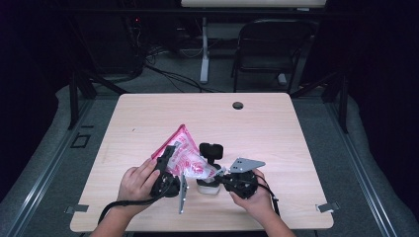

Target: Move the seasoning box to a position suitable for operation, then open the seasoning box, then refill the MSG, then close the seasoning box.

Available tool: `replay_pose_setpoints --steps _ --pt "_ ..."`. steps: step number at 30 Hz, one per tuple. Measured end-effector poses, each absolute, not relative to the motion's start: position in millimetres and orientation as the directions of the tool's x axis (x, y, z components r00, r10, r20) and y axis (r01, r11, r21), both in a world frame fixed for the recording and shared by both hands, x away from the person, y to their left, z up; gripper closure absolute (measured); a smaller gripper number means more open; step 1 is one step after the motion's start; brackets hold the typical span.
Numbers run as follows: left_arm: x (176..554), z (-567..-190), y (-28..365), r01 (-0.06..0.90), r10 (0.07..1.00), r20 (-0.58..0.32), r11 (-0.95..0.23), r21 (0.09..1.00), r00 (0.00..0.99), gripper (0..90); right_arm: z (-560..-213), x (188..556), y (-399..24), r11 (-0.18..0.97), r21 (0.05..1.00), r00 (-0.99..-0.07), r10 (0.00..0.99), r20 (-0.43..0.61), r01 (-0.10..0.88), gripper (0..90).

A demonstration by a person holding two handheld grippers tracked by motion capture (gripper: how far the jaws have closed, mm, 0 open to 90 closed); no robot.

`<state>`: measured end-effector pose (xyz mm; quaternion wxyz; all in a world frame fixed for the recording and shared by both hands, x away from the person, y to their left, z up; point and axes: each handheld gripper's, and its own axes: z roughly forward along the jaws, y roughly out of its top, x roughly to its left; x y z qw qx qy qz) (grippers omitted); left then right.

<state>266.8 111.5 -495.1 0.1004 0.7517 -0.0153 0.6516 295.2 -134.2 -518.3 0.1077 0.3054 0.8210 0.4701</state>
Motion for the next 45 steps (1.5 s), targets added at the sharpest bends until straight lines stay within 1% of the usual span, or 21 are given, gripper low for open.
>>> replay_pose_setpoints --steps 45 --pt "264.2 -493.3 108.5 -0.167 0.113 0.983 -0.976 0.137 0.145 65.3 -518.8 296.1 -135.3 0.373 0.835 -0.787 0.608 0.11 0.405 90.0"
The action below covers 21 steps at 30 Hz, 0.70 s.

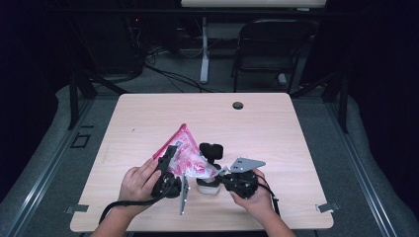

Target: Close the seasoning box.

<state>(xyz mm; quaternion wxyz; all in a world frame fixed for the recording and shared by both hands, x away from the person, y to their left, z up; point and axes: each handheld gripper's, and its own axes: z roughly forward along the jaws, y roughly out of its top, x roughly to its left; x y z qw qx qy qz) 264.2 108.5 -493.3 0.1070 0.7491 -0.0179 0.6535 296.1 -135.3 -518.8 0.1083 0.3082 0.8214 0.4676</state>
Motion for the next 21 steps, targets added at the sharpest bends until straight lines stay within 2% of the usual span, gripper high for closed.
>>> replay_pose_setpoints --steps 21 --pt "263.5 -492.3 108.5 -0.176 0.119 0.983 -0.974 0.142 0.138 65.4 -517.9 295.9 -136.0 0.371 0.836 -0.785 0.61 0.109 0.404 90.0"
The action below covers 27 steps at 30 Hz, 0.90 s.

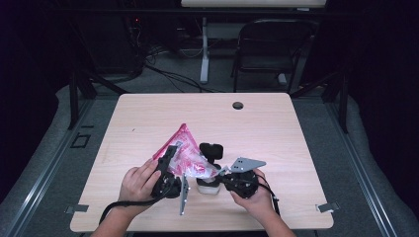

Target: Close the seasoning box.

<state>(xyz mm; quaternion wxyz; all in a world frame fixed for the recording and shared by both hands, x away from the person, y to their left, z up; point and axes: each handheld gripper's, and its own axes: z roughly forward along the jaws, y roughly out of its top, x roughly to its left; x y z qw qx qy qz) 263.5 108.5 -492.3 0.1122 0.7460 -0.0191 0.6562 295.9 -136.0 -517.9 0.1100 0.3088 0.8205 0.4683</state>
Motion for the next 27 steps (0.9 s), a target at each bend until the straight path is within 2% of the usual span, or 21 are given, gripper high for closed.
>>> replay_pose_setpoints --steps 27 --pt "262.8 -491.3 107.3 -0.181 0.121 0.983 -0.973 0.146 0.138 65.3 -518.6 295.7 -136.2 0.364 0.839 -0.784 0.611 0.113 0.405 90.0"
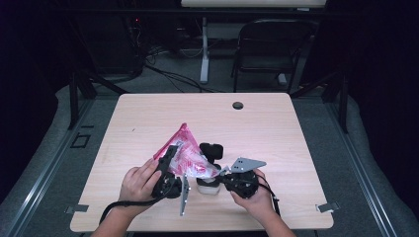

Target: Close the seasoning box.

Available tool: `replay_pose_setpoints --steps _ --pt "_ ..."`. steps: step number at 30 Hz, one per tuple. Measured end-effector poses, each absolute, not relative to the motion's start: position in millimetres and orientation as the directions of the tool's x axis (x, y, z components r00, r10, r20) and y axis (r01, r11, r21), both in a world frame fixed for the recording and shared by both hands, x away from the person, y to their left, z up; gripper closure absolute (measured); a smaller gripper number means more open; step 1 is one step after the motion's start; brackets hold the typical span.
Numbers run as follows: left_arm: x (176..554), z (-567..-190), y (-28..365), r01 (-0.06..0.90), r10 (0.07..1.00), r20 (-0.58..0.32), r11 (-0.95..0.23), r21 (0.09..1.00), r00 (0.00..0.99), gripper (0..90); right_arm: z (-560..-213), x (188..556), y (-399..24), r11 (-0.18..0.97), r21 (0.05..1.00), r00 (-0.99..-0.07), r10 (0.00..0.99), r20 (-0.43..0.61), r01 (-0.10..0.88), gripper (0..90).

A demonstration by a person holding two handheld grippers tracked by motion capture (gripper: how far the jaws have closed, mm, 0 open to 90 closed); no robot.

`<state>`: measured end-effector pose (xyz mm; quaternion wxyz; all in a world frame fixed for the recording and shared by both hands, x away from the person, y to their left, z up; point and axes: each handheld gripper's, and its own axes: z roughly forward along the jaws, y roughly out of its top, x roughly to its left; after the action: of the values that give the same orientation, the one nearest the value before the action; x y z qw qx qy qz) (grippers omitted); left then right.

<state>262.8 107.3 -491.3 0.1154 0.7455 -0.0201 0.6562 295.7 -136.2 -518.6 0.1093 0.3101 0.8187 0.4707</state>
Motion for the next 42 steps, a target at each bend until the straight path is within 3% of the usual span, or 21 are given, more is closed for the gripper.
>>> replay_pose_setpoints --steps 42 --pt "261.7 -488.8 107.3 -0.191 0.123 0.985 -0.971 0.145 0.125 65.5 -519.1 295.3 -135.4 0.37 0.837 -0.785 0.61 0.109 0.404 90.0"
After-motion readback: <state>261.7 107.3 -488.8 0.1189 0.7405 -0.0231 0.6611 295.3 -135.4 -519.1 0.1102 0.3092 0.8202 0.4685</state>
